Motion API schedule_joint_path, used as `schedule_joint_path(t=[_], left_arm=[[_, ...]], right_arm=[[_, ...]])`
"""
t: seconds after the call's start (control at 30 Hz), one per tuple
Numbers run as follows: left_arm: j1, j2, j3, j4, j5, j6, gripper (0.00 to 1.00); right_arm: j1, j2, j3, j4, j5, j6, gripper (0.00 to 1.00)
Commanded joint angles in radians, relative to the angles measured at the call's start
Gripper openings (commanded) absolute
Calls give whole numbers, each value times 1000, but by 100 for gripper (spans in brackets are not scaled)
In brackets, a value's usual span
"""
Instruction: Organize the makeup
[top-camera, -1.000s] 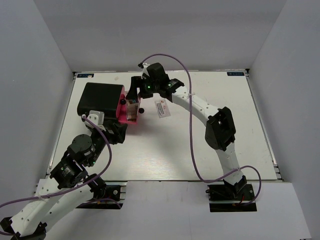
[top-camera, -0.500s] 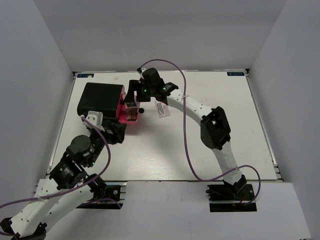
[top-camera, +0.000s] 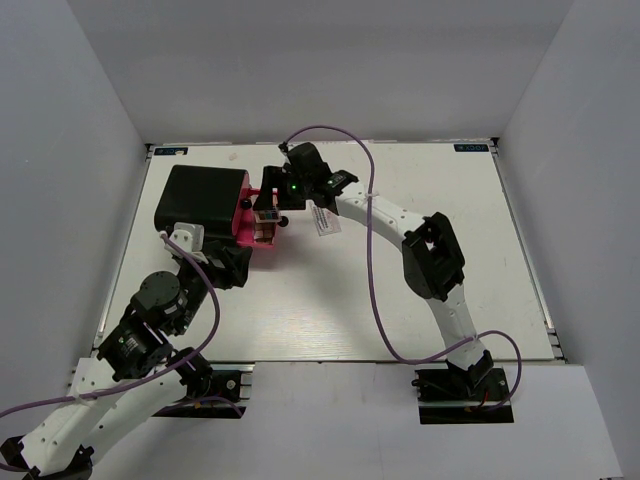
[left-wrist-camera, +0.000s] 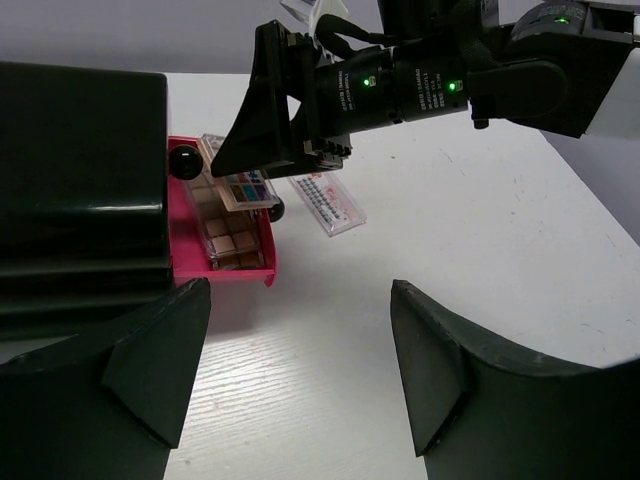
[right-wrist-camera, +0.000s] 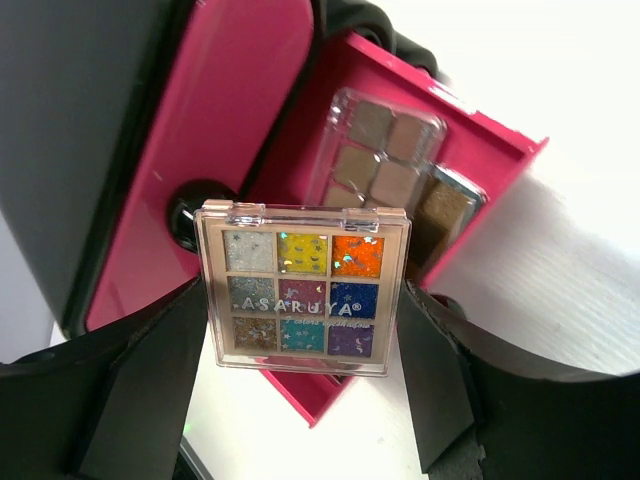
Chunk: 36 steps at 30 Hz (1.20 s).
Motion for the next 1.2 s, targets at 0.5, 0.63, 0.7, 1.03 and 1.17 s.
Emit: schedule_joint_path(t=[0.5,0.63,0.7,1.03,1.17], left_arm=[[1,-8,1,1,-2,-6,82],[1,-8,0,2,-2,-7,82],[1,-8,1,1,-4,-6,82],[1,-8,1,1,-4,-7,82],[1,-9,1,1,-5,-9,82]], right_arm=[[7,-59,2,17,37,16,20],[8,-54,8,13,37,17,25],[8,-54,10,14,37,19,28],[13,-59,7,16,34,17,44],[16,-59,4,17,36,17,47]])
